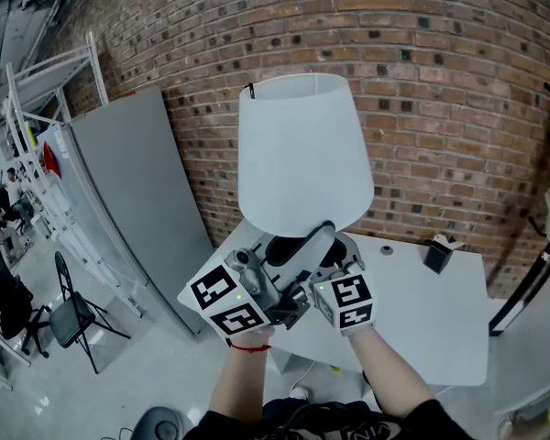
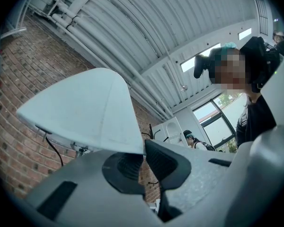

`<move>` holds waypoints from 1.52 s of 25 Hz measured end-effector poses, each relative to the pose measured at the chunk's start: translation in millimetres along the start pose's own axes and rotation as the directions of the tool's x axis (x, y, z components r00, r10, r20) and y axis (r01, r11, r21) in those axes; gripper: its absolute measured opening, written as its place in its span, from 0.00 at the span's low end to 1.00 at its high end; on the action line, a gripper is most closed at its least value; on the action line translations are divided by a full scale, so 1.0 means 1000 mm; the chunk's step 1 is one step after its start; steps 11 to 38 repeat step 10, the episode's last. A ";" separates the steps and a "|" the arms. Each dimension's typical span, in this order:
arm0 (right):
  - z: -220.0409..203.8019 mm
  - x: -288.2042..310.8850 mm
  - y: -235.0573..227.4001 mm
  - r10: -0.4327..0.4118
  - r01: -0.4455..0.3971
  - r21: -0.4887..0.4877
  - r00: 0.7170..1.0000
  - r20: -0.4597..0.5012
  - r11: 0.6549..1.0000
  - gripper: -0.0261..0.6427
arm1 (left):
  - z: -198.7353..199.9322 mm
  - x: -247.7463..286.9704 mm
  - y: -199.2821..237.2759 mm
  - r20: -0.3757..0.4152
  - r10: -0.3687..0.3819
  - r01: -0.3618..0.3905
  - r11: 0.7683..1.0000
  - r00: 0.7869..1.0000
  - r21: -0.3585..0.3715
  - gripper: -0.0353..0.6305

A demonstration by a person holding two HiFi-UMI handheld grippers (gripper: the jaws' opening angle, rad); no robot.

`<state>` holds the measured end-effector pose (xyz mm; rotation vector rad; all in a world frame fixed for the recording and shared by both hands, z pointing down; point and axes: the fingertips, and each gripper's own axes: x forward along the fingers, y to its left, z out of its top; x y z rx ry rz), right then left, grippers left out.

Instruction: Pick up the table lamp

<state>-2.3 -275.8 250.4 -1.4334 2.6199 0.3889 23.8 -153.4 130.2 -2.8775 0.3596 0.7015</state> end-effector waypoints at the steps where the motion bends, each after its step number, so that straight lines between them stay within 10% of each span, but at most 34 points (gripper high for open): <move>1: 0.000 0.000 0.000 0.000 0.000 0.000 1.000 0.000 1.000 0.28 | 0.000 0.000 -0.001 0.000 0.000 0.000 1.000 1.000 0.000 0.09; 38: 0.005 -0.005 0.001 -0.010 0.010 -0.007 1.000 0.001 1.000 0.28 | 0.002 -0.001 -0.006 0.002 0.001 -0.001 1.000 1.000 -0.003 0.09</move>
